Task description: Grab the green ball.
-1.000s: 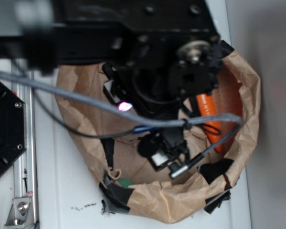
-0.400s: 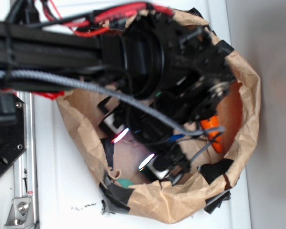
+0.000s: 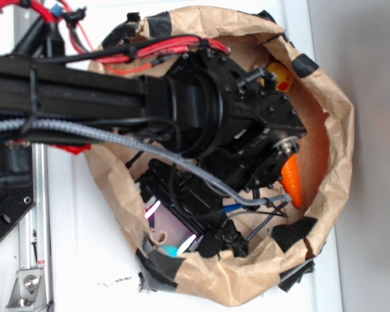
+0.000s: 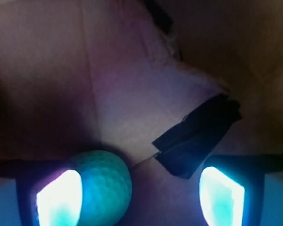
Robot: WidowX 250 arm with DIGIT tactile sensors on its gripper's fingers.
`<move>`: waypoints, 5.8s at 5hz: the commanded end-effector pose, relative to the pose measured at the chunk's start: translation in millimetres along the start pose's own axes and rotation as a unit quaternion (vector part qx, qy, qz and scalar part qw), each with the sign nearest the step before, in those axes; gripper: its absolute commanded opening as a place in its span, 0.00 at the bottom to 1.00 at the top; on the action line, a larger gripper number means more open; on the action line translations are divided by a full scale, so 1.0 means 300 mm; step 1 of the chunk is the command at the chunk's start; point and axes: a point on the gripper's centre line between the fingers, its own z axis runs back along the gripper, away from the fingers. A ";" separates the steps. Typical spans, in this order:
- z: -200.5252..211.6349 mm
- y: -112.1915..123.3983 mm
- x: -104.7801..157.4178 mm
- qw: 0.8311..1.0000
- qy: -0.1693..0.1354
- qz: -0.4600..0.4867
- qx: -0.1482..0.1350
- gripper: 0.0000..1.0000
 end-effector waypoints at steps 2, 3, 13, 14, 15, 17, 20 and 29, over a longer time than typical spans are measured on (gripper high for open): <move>-0.113 -0.017 -0.076 0.996 0.025 -0.040 -0.080 1.00; -0.157 -0.037 -0.086 0.994 0.024 -0.048 -0.091 1.00; 0.097 0.007 -0.004 0.979 -0.139 -0.105 -0.106 1.00; 0.050 -0.073 -0.018 0.979 -0.128 -0.082 -0.137 1.00; 0.059 -0.113 0.000 0.967 -0.172 -0.095 -0.165 1.00; 0.130 -0.102 -0.003 0.939 -0.258 -0.180 -0.140 1.00; 0.132 -0.150 -0.005 0.892 -0.354 -0.270 -0.083 1.00; 0.454 0.120 -0.080 0.822 -0.445 -0.350 0.064 0.00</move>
